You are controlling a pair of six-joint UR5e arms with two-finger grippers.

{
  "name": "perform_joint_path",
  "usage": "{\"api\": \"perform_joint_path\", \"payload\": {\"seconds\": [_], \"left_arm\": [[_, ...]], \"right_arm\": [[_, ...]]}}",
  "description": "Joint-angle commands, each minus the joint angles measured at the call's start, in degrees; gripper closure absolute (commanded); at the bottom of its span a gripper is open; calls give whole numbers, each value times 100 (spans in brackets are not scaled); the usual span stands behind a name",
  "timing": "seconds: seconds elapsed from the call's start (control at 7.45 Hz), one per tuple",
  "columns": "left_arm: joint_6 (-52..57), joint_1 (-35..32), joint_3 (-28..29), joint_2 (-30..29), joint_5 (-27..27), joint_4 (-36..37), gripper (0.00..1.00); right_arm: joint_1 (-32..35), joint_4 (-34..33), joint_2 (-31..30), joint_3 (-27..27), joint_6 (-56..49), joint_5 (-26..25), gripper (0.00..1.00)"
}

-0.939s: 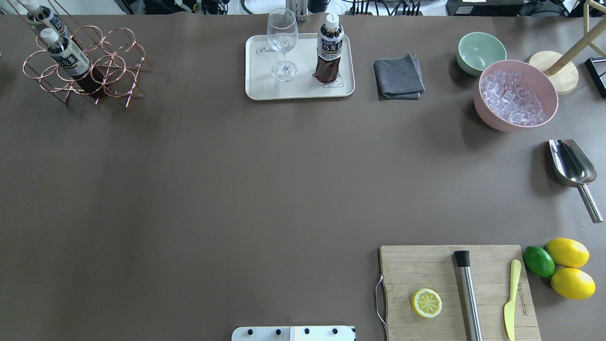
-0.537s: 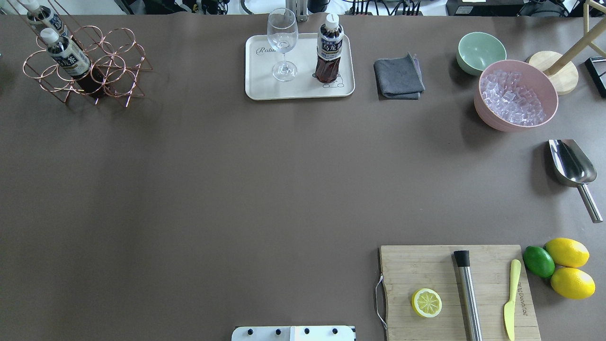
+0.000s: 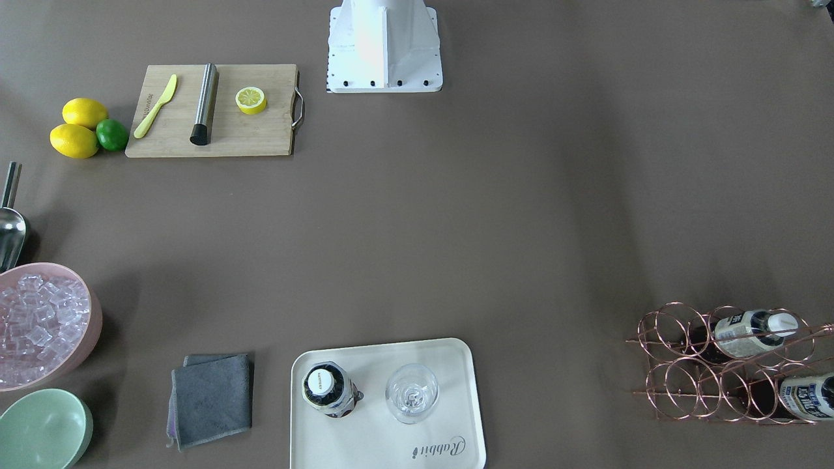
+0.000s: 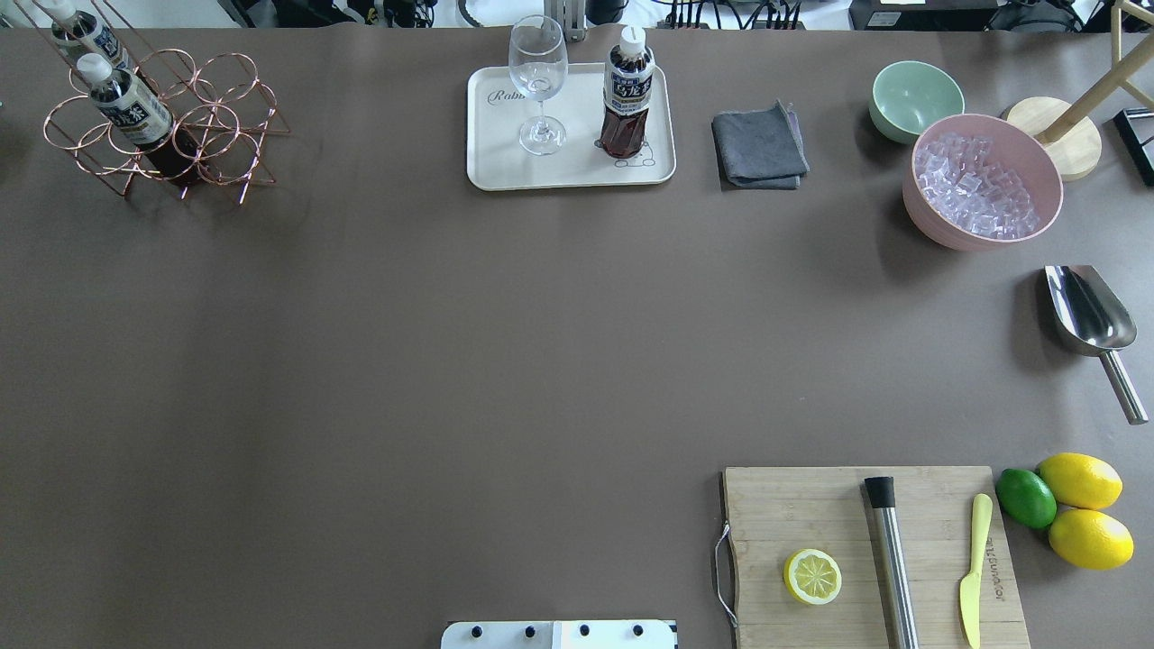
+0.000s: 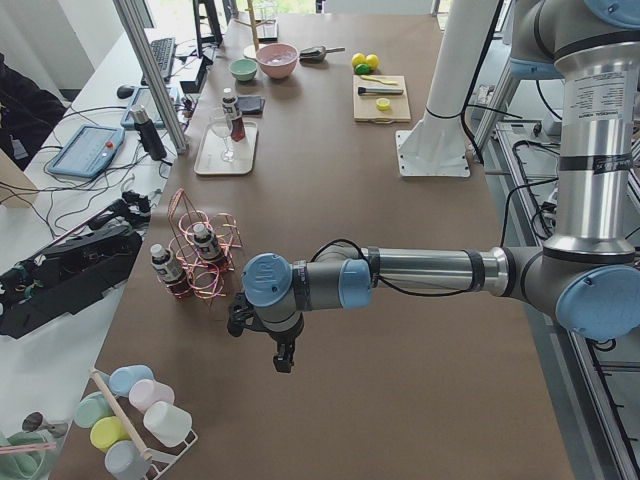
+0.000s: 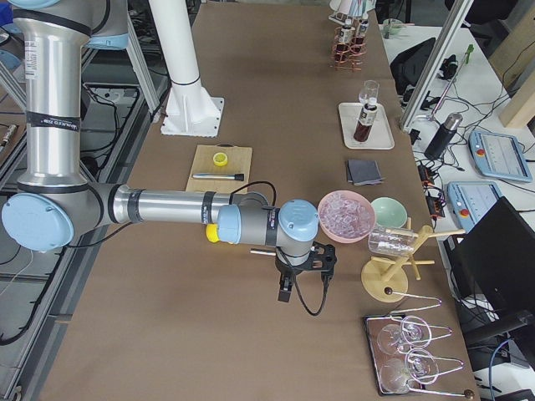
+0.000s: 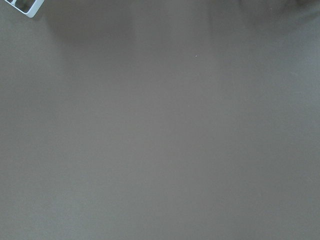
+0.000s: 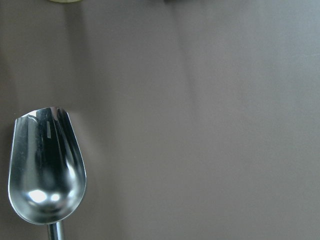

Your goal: Take tea from basket to plate

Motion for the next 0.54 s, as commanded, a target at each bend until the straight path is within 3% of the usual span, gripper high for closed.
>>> {"api": "perform_joint_path", "payload": {"seconds": [0.0, 0.4], "left_arm": [[1, 0, 8, 0, 0, 1, 2], [1, 0, 52, 0, -9, -7, 2]], "right_arm": [[0, 0, 0, 3, 5, 0, 0], [8, 0, 0, 21, 5, 9, 0]]}}
